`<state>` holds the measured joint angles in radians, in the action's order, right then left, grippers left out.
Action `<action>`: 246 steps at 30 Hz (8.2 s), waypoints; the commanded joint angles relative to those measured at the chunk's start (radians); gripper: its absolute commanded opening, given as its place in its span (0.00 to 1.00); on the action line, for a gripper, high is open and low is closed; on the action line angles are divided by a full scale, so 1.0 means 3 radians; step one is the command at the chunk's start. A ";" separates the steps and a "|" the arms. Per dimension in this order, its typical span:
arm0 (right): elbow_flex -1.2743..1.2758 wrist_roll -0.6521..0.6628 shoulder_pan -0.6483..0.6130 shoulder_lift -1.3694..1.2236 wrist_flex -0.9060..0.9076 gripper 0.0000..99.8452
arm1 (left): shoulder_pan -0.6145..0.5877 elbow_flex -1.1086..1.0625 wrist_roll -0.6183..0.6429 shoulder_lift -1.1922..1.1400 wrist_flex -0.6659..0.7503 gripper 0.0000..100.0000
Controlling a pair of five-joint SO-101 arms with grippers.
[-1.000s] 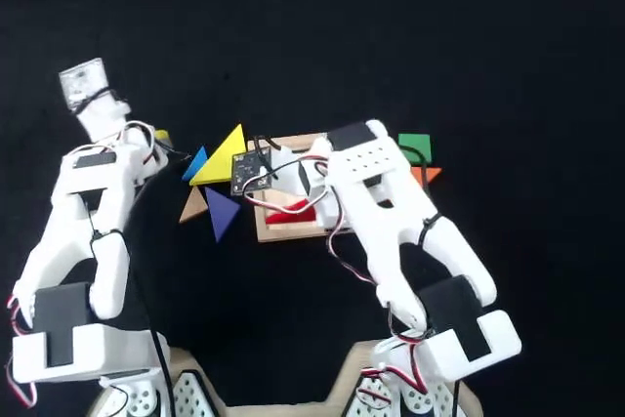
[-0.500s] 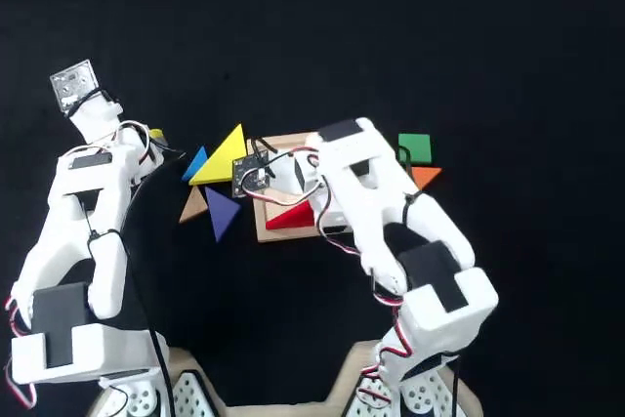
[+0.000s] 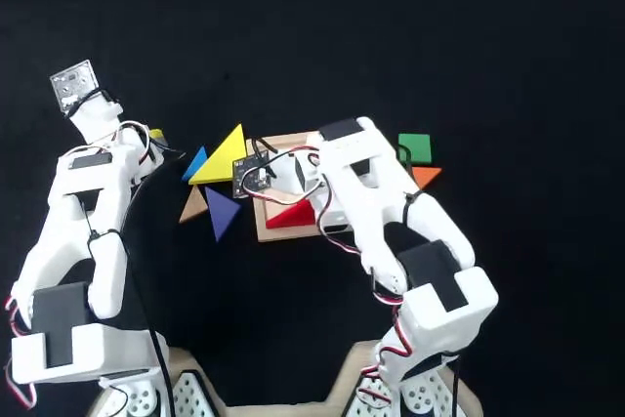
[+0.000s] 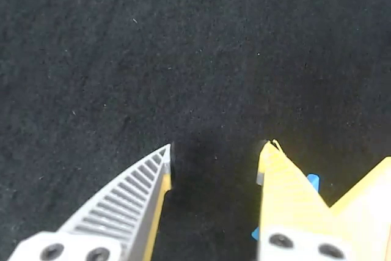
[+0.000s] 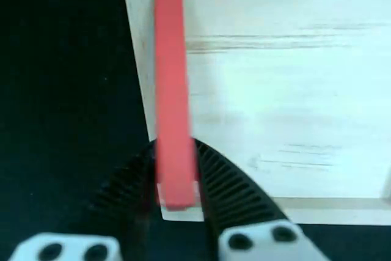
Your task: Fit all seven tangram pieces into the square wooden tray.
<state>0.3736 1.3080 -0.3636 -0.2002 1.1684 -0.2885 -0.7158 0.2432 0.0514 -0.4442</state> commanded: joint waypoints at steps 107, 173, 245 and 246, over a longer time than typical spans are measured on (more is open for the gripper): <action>0.0412 -0.1391 0.0235 0.0657 -0.0992 0.01 | -0.0008 0.0192 0.0015 0.0026 0.0046 0.23; 0.0519 -0.3268 0.1033 0.0304 -0.1509 0.01 | 0.0816 -0.0560 -0.0179 0.1468 -0.0644 0.23; 0.1056 -0.3212 0.1197 0.0652 -0.2056 0.01 | 0.1138 0.1967 -0.1227 -0.1176 -0.2209 0.24; 0.1056 -0.3212 0.1181 0.0652 -0.2051 0.01 | 0.1184 0.1972 -0.1222 -0.1176 -0.2199 0.24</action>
<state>0.7342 0.3475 -0.0061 -0.0069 0.5700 0.0215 -0.1527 -0.1343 -0.3107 -1.1178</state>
